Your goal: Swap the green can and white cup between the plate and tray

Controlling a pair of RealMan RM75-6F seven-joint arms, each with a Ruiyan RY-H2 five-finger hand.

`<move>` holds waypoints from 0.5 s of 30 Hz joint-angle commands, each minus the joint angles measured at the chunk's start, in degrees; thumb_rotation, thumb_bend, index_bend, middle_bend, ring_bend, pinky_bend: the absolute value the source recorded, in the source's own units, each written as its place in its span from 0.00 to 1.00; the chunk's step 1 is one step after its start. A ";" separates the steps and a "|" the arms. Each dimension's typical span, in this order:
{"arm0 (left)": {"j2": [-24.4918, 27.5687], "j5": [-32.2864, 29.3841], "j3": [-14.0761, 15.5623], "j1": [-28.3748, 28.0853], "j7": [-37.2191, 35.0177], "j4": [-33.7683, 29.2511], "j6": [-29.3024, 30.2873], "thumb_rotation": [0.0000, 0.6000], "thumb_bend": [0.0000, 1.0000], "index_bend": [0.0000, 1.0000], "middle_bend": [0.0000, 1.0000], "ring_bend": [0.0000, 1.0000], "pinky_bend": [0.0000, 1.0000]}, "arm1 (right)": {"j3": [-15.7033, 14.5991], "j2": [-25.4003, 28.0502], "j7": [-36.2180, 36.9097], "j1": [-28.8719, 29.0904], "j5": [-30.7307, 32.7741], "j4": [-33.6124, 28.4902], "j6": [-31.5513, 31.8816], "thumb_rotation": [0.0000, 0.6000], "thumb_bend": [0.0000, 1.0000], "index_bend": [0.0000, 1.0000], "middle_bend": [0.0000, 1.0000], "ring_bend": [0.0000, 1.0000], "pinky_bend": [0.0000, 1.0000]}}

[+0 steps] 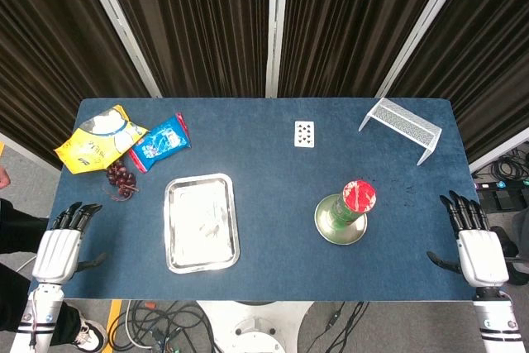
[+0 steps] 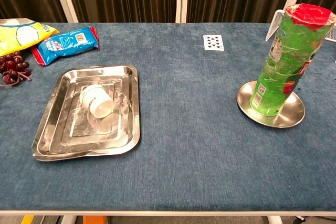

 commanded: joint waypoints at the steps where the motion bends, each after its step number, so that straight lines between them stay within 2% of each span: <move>1: -0.46 -0.09 0.22 0.23 -0.28 0.84 0.03 1.00 0.00 0.16 0.14 0.08 0.18 | 0.52 2.10 -1.86 1.85 -1.65 -3.33 -1.32 1.00 0.00 0.00 0.00 0.00 0.00; 9: -1.35 -0.30 0.18 0.19 -1.52 2.38 -0.22 1.00 0.00 0.16 0.14 0.08 0.18 | 3.01 5.96 -7.81 7.86 -3.03 -13.07 -7.16 1.00 0.00 0.00 0.00 0.00 0.00; 15: -1.28 -0.19 0.27 0.25 -2.44 3.02 -0.18 1.00 0.00 0.16 0.14 0.08 0.18 | 5.61 6.97 -12.30 12.56 0.28 -18.09 -12.87 1.00 0.00 0.00 0.00 0.00 0.00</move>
